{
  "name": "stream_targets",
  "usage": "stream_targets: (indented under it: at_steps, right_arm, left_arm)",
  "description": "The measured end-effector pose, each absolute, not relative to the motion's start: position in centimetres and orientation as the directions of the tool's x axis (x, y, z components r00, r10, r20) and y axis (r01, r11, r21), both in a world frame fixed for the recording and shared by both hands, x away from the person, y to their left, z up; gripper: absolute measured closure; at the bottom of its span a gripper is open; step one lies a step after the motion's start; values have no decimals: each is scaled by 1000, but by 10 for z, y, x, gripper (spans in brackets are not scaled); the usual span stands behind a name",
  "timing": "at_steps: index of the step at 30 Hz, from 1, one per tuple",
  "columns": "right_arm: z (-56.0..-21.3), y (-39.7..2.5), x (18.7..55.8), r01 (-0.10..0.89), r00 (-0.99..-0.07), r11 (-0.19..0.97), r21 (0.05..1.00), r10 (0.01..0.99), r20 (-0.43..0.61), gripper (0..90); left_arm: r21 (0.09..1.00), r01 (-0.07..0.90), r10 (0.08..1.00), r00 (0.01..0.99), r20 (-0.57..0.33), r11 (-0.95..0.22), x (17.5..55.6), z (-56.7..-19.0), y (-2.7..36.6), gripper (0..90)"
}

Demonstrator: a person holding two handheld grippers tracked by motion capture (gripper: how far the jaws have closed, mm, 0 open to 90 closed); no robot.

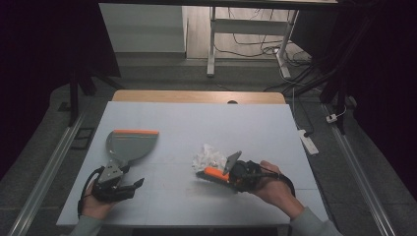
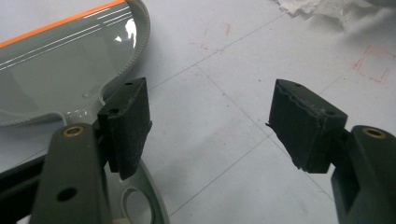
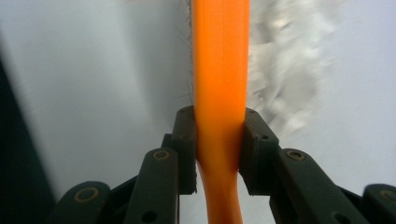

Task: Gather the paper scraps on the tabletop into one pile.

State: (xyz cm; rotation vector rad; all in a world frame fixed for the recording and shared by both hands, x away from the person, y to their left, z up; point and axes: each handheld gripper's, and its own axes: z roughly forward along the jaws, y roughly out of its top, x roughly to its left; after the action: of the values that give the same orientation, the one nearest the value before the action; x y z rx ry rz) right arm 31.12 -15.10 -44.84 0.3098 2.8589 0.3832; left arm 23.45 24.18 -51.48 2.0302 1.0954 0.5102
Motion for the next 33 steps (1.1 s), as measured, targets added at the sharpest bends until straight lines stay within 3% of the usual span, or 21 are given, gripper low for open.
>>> stream_targets:
  at_steps: [4,9,16,20,25,28,33]
  right_arm:
    - [-451,-144,334,200,-939,926,319,274,-206,706]
    - [-435,-148,331,218,-929,883,416,318,-188,707]
    - [-398,-185,325,328,-867,761,560,479,-142,706]
    - [-402,-206,334,456,-788,712,535,602,-128,706]
    - [-432,-222,350,638,-670,622,454,739,-71,706]
    - [-446,-218,356,670,-652,613,419,756,-64,706]
    - [-450,-198,365,671,-661,592,446,750,-2,706]
  left_arm:
    - [778,530,835,550,-11,-339,234,-515,243,302]
    - [777,530,834,552,-12,-340,234,-515,243,302]
    - [777,527,831,556,-8,-345,233,-514,240,302]
    - [776,530,833,554,-10,-343,234,-515,241,302]
    - [775,530,832,554,-10,-344,234,-515,241,302]
    - [774,532,833,553,-10,-343,234,-515,241,302]
    - [775,529,832,555,-8,-346,234,-515,240,302]
